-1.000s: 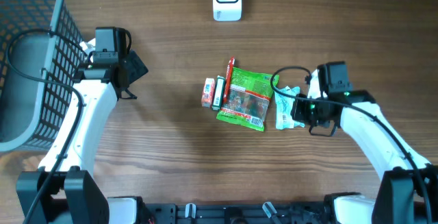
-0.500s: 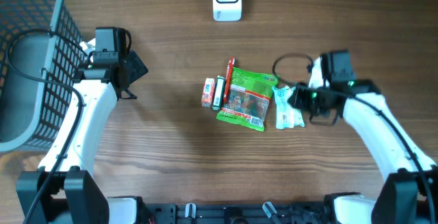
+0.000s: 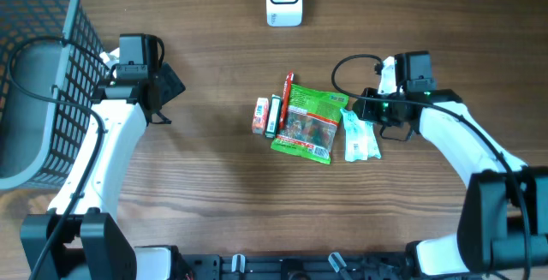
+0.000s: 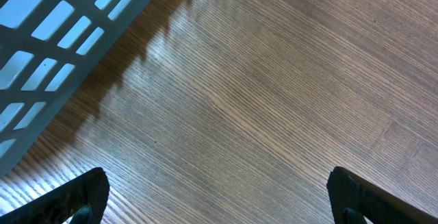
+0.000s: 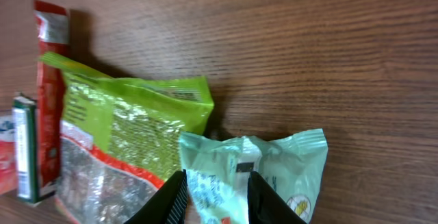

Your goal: Scan the item barcode

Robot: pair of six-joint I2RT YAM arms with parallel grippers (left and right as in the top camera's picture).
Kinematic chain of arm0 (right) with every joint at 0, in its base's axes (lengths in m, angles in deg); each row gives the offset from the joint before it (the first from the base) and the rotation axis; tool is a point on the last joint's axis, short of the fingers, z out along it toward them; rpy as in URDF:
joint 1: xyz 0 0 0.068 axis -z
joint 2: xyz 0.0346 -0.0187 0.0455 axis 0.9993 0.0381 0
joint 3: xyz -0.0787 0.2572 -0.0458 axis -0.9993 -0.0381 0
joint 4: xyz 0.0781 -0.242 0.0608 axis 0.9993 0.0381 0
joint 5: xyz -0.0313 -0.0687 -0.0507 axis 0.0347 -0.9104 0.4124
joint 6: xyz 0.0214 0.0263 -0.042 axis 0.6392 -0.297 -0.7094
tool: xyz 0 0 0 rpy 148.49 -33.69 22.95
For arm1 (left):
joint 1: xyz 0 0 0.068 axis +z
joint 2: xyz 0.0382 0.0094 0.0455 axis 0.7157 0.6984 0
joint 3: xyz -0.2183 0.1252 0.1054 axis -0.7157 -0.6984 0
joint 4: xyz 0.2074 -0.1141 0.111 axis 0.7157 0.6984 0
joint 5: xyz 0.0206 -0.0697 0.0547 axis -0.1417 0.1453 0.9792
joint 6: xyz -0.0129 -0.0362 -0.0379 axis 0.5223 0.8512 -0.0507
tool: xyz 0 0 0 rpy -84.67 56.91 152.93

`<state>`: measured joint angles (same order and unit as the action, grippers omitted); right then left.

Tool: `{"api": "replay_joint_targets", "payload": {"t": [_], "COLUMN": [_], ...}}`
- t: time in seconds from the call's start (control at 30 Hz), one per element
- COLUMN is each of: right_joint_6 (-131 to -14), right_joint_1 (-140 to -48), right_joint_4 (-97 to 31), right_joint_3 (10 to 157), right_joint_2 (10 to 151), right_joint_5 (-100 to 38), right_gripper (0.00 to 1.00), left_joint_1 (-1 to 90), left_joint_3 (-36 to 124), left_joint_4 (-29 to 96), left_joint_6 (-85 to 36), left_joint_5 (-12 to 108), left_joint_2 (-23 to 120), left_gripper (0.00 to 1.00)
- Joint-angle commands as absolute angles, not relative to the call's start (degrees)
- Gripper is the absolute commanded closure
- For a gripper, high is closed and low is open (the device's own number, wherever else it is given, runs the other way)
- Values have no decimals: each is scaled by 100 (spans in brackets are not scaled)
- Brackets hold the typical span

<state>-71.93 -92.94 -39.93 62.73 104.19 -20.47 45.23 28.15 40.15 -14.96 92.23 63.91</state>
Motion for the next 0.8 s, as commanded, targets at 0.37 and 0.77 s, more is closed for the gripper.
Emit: {"api": "replay_joint_targets", "payload": {"t": [0.37, 0.77], "right_joint_6": [-6780, -7943], "right_joint_1": [-9004, -8503], "right_joint_4": [-2476, -1903], "right_joint_3": [6568, 7018], "right_joint_2": [10465, 9721], "right_joint_5": [-4681, -2141], "right_gripper": [71, 14], "left_joint_1": [4541, 4541], "left_joint_3": [2819, 2819], "left_joint_4": [4013, 4015], "left_joint_6": [-1559, -1559], "left_joint_5": [9315, 9315], "left_joint_2": [6420, 6420], "left_gripper": [0, 0]}}
